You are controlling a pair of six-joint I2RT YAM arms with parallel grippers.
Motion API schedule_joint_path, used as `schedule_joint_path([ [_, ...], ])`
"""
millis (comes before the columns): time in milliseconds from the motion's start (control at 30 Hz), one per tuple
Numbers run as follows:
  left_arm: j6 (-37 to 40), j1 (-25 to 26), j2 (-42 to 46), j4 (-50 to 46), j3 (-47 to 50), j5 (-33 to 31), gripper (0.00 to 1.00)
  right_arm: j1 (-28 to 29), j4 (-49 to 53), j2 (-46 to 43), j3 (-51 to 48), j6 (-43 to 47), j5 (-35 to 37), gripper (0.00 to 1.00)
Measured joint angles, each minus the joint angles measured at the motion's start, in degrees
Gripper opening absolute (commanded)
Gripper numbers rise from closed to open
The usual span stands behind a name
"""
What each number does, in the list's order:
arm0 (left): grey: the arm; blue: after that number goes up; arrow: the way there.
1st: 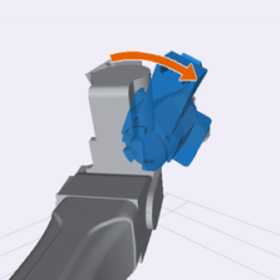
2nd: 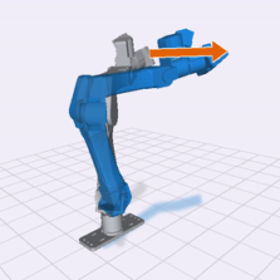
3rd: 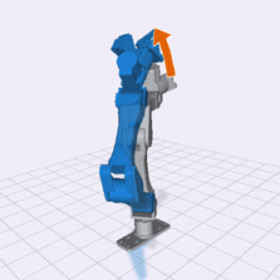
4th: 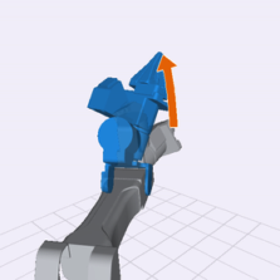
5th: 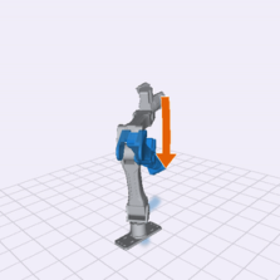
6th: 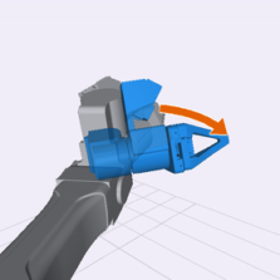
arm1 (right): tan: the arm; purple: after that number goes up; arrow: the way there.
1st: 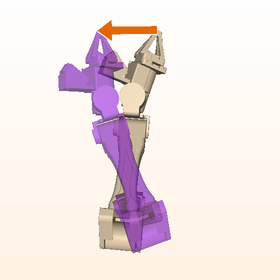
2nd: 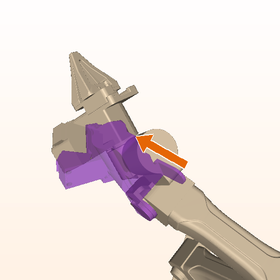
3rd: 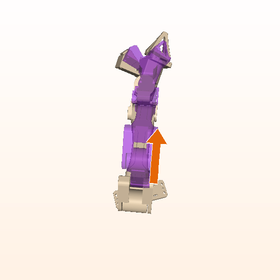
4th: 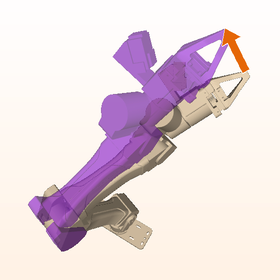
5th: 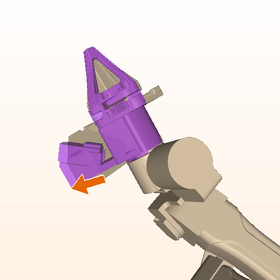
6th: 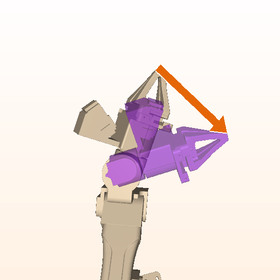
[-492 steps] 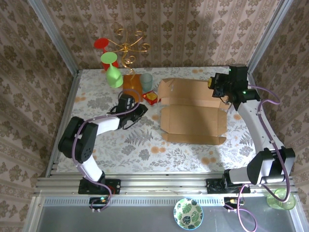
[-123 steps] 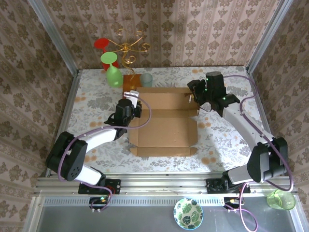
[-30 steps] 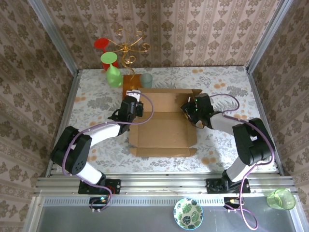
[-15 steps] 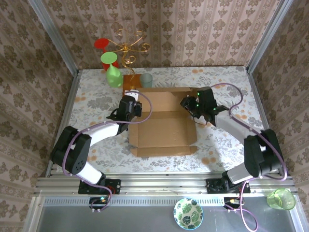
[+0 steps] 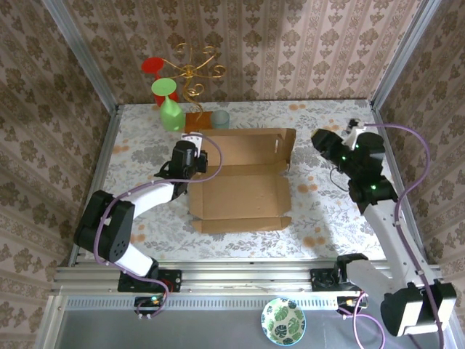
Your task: Fold the paper box
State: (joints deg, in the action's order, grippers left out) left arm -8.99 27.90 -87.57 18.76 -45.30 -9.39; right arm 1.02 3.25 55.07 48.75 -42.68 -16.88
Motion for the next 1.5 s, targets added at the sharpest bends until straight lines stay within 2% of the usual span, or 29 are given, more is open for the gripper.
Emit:
schedule_joint_path([
  [167,0.87,-1.07,1.36,1.36,1.18,3.02,0.00,-4.72,-5.81,4.85,-4.76,5.79,-0.17,0.41],
  [467,2.14,-5.42,3.13,3.69,4.83,8.50,0.00,-4.92,-5.18,23.67,-2.51,22.53,-3.58,0.42],
  [933,2.14,-5.57,3.10,7.80,6.25,10.73,0.00,-1.01,-4.72,41.03,10.95,27.43,-6.86,0.46],
  [1133,2.10,-6.16,2.99,7.85,6.25,10.47,0.00,-0.15,-6.56,41.31,10.29,28.26,-10.12,0.45],
  [1500,1.25,-6.19,1.36,8.74,6.25,10.03,0.00,1.75,-11.13,33.20,1.53,29.16,-12.35,0.44],
])
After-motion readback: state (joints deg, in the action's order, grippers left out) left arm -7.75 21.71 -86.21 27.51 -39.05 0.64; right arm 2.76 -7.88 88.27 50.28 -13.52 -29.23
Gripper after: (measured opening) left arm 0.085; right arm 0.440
